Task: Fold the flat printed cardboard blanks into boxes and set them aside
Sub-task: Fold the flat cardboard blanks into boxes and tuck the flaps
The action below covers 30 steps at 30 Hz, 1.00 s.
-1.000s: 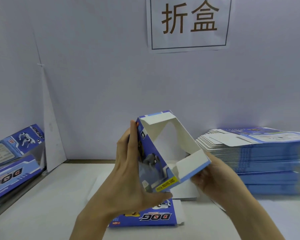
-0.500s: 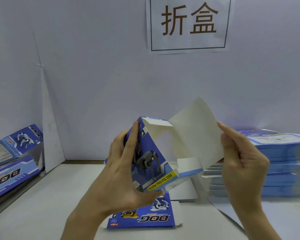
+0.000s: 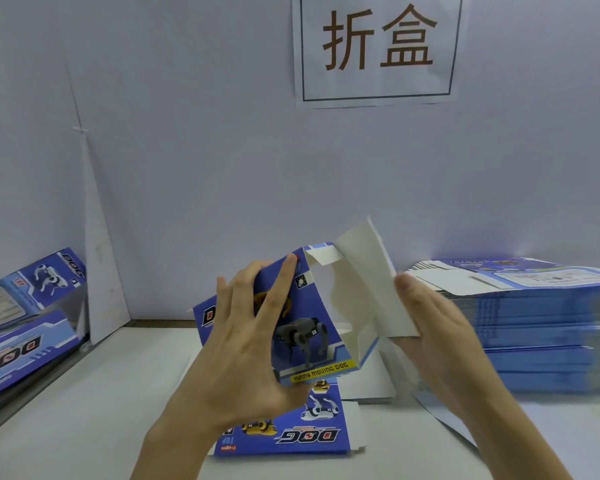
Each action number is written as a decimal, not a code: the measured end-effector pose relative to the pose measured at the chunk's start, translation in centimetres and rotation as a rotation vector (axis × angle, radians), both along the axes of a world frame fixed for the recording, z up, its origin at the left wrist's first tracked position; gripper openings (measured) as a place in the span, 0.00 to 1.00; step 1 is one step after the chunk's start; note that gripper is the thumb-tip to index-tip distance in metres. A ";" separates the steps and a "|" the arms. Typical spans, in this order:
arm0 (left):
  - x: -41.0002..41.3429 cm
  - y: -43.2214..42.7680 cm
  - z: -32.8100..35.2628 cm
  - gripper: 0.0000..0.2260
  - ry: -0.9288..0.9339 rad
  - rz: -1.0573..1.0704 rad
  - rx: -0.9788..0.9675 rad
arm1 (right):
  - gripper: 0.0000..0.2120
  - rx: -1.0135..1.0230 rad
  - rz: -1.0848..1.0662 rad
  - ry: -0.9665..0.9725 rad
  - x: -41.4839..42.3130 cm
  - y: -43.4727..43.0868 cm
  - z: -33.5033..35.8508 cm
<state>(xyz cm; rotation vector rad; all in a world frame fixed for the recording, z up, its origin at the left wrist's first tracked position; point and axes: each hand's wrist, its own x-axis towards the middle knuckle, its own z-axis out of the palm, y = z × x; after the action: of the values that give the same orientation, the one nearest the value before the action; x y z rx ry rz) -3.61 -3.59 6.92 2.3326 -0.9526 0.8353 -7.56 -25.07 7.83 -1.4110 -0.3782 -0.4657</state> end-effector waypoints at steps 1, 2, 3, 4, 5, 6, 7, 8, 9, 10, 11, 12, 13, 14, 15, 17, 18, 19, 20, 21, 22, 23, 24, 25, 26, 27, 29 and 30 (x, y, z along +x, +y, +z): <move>0.0 0.1 0.0 0.56 -0.028 0.022 0.017 | 0.13 -0.064 -0.073 -0.021 0.2 0.3 -0.1; 0.0 0.2 0.0 0.56 -0.043 0.038 0.025 | 0.11 -0.127 -0.191 -0.055 0.4 0.4 -0.2; 0.0 0.3 0.1 0.56 -0.045 0.047 0.024 | 0.11 -0.173 -0.309 -0.087 0.5 0.4 -0.4; 0.0 0.4 0.1 0.56 -0.044 0.050 0.018 | 0.12 -0.187 -0.385 -0.103 0.6 0.2 -0.5; 0.0 0.4 0.1 0.56 -0.049 0.049 0.014 | 0.13 -0.169 -0.409 -0.111 0.6 0.1 -0.5; 0.0 0.4 0.0 0.56 -0.057 0.045 0.015 | 0.13 -0.130 -0.397 -0.117 0.5 0.0 -0.4; 0.0 0.2 0.0 0.57 -0.059 0.039 0.023 | 0.12 -0.094 -0.363 -0.118 0.3 0.0 -0.2; -0.1 0.0 -0.1 0.57 -0.055 0.033 0.032 | 0.10 -0.070 -0.325 -0.117 0.2 0.2 -0.1; -0.1 -0.2 -0.1 0.56 -0.050 0.029 0.038 | 0.10 -0.062 -0.305 -0.114 0.1 0.5 0.0; -0.1 -0.3 -0.2 0.56 -0.053 0.026 0.039 | 0.10 -0.067 -0.318 -0.118 0.1 0.6 0.0; -0.1 -0.3 -0.2 0.56 -0.059 0.025 0.036 | 0.10 -0.078 -0.358 -0.126 0.2 0.7 -0.1; 0.0 -0.2 -0.2 0.56 -0.062 0.027 0.034 | 0.10 -0.082 -0.401 -0.134 0.3 0.6 -0.3; 0.0 -0.2 -0.2 0.57 -0.057 0.030 0.035 | 0.10 -0.069 -0.430 -0.133 0.4 0.5 -0.3; 0.0 -0.1 -0.2 0.57 -0.048 0.032 0.036 | 0.11 -0.046 -0.439 -0.135 0.4 0.4 -0.4; 0.0 0.0 -0.1 0.58 -0.039 0.033 0.038 | 0.12 -0.019 -0.425 -0.143 0.4 0.4 -0.4; 0.0 -0.2 -0.1 0.57 -0.026 0.042 0.051 | 0.12 0.004 -0.340 -0.160 0.2 0.8 -0.2; -0.1 -0.3 -0.1 0.57 -0.024 0.052 0.060 | 0.11 -0.017 -0.290 -0.167 0.2 1.2 -0.1; -0.1 -0.5 -0.1 0.56 -0.022 0.064 0.065 | 0.12 -0.047 -0.246 -0.168 0.2 1.6 -0.2; -0.2 -0.6 -0.1 0.56 -0.021 0.078 0.068 | 0.14 -0.079 -0.214 -0.162 0.3 2.0 -0.4; -0.3 -0.7 -0.2 0.56 -0.020 0.092 0.070 | 0.15 -0.111 -0.196 -0.153 0.4 2.5 -0.7; -0.3 -0.8 -0.1 0.56 -0.024 0.103 0.071 | 0.16 -0.141 -0.195 -0.150 0.5 2.9 -1.0; -0.4 -0.9 -0.1 0.57 -0.033 0.110 0.072 | 0.17 -0.170 -0.208 -0.152 0.5 3.4 -1.3; -0.4 -0.9 -0.1 0.57 -0.045 0.116 0.071 | 0.18 -0.194 -0.227 -0.152 0.5 3.7 -1.5; -0.4 -1.0 -0.1 0.57 -0.056 0.119 0.069 | 0.18 -0.208 -0.239 -0.150 0.5 4.0 -1.7; -0.4 -1.0 -0.1 0.57 -0.065 0.122 0.068 | 0.18 -0.216 -0.244 -0.148 0.5 4.2 -1.8; -0.5 -1.0 -0.1 0.57 -0.071 0.123 0.066 | 0.18 -0.223 -0.245 -0.146 0.5 4.3 -1.9; -0.5 -1.1 -0.1 0.56 -0.074 0.119 0.060 | 0.18 -0.221 -0.241 -0.139 0.6 4.3 -1.9; -0.6 -1.1 -0.2 0.55 -0.072 0.114 0.062 | 0.18 -0.210 -0.230 -0.130 0.6 4.3 -1.8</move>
<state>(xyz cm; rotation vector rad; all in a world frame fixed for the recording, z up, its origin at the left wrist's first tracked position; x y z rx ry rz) -4.18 -4.73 6.72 2.4432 -0.8935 0.9534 -6.98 -20.80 6.02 -1.6413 -0.3795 -0.7248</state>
